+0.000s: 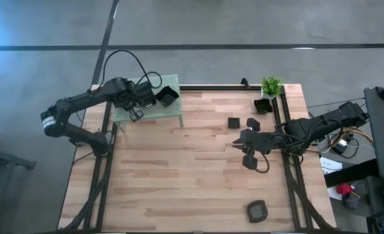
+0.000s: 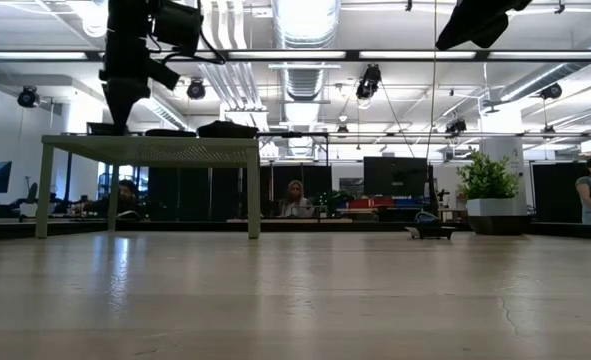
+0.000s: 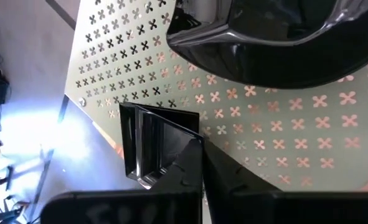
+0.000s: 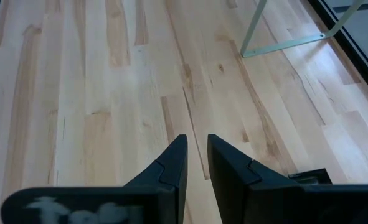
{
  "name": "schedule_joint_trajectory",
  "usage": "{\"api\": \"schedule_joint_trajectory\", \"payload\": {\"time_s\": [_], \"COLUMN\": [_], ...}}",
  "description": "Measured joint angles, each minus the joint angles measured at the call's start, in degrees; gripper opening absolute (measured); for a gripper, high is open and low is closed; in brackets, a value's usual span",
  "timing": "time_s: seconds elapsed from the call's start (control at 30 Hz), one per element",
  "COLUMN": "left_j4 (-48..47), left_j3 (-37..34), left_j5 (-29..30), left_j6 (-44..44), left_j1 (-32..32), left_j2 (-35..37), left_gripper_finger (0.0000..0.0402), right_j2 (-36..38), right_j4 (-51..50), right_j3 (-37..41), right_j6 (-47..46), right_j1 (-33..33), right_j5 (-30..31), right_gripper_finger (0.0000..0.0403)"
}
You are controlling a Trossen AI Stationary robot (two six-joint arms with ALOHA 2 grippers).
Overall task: Pick & Place Mini shaped plates
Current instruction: Stack the black square shaped plate on top of the square shaped plate on the shelf
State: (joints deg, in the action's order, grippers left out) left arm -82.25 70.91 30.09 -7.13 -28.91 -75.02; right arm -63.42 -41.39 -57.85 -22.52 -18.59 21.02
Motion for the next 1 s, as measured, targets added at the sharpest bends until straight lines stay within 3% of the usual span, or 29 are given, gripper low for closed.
{"api": "schedule_joint_trajectory", "payload": {"time_s": [0.3,1.0], "left_j4": [-2.08,-1.32], "left_j3": [0.00,0.00], "left_j5": [4.63,6.46], "left_j6": [0.40,-1.13], "left_j1": [0.00,-0.50], "left_j2": [0.02,-0.09], "left_gripper_finger": [0.0000,0.0000], "right_j2": [0.00,0.00], "right_j4": [0.02,0.17], "right_j3": [0.01,0.01], "right_j6": [0.00,0.00], "right_j1": [0.00,0.00], "right_j5": [0.00,0.00], "right_gripper_finger": [0.0059,0.0059]}}
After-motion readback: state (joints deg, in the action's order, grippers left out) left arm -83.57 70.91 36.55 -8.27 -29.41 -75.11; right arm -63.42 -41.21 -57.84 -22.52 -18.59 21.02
